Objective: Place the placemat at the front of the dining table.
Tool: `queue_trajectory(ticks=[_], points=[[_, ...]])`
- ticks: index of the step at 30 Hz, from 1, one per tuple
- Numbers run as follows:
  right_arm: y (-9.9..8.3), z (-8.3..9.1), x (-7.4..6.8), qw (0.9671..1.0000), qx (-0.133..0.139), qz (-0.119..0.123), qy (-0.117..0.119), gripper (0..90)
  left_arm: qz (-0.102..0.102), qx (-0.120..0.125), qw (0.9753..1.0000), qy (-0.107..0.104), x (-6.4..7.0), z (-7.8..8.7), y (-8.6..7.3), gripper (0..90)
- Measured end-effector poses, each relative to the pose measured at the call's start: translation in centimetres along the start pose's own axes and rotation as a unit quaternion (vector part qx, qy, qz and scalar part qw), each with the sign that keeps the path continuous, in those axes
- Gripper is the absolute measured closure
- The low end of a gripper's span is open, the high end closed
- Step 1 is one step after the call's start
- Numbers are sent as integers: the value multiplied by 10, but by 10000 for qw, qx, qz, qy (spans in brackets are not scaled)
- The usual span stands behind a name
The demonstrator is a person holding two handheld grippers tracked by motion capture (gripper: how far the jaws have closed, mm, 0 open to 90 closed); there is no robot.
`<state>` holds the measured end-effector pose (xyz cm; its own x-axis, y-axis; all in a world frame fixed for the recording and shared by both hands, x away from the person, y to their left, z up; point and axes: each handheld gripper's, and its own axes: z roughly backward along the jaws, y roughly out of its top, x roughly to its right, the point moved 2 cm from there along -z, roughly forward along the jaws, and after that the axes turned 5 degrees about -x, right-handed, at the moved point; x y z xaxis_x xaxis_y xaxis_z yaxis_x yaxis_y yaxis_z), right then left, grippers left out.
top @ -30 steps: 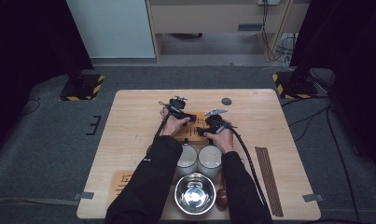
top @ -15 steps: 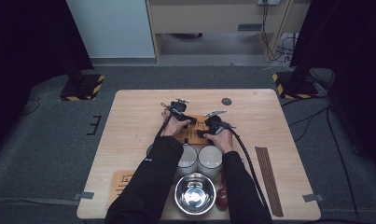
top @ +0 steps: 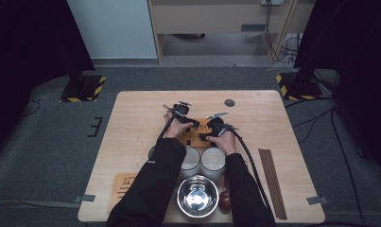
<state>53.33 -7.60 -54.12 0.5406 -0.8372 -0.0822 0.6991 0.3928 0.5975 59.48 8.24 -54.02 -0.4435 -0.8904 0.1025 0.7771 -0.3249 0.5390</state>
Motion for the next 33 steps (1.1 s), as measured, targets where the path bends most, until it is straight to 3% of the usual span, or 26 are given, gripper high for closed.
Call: queue_trajectory(ticks=[3,7,15,29,30,31,33], points=[[0,0,1,10000,32,40,-23,301,34,30,10000,-21,0,0,0,56],[1,3,3,9997,230,-46,38,297,-98,8,9999,58,1,-1,-1,54],[-3,2,7,9997,196,-27,-134,299,-86,-12,10000,6,2,0,-1,56],[-2,1,6,9998,154,-18,-84,352,-19,-84,10000,22,1,1,0,59],[-2,1,6,9998,157,-6,-92,357,87,-37,10000,-5,0,2,0,59],[-2,1,6,9999,112,19,-112,373,334,30,9994,-16,-3,4,1,101],[-1,1,6,9998,105,65,-135,387,719,203,9969,-237,-9,6,0,157]])
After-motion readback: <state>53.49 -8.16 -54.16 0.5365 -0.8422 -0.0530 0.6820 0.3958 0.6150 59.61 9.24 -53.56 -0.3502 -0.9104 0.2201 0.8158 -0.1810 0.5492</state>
